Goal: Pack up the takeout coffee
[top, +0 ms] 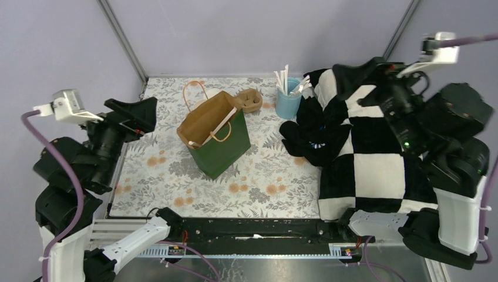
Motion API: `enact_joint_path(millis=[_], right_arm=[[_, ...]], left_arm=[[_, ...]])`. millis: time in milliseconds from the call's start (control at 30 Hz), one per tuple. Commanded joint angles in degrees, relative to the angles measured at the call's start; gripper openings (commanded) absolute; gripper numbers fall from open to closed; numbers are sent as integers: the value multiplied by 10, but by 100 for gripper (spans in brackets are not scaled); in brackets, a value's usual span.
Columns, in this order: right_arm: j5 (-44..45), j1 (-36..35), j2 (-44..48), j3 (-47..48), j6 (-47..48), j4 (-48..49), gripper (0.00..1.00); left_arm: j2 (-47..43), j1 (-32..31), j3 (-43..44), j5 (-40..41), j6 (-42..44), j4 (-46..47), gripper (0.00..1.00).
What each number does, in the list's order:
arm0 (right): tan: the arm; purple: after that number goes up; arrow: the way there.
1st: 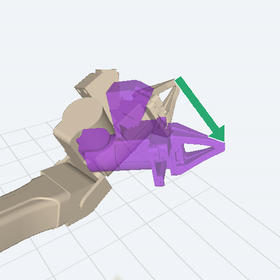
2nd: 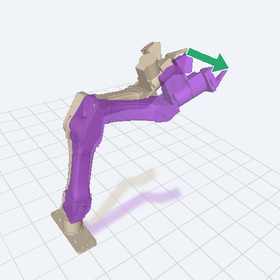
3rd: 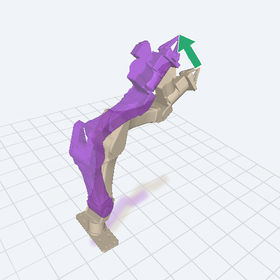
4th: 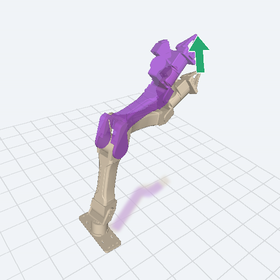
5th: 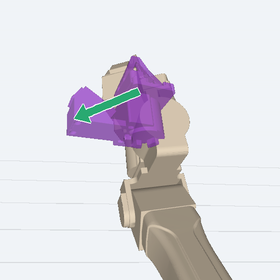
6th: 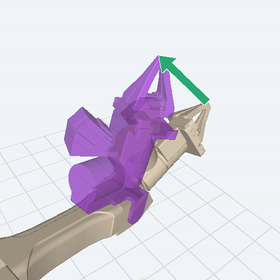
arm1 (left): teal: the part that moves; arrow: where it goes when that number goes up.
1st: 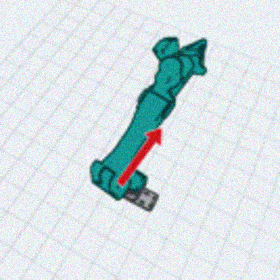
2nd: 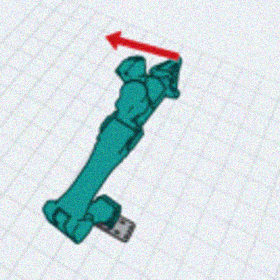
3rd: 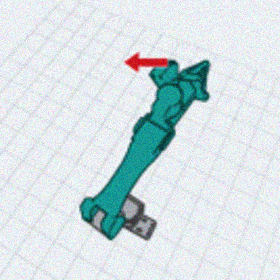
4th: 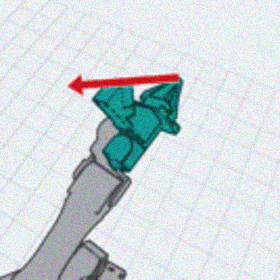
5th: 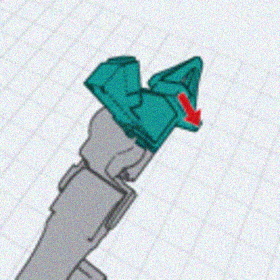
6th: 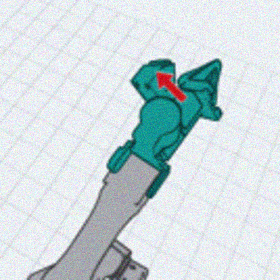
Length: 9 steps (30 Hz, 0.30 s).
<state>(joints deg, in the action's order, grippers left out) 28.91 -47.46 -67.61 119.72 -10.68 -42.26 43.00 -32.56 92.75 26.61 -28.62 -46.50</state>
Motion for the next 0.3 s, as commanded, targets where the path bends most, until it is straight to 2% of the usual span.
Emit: enact_joint_path(millis=[0, 133, 267], right_arm=[[81, 1, -13, 0, 12, 13, 100], [90, 1, -3, 1, 18, 15, 100], [103, 1, 20, -36, 28, 55, 100]], left_arm=[[15, 2, 41, 2, 57, 74, 92], [28, 2, 66, 1, 80, 82, 95], [37, 2, 79, 4, 94, 87, 96]])
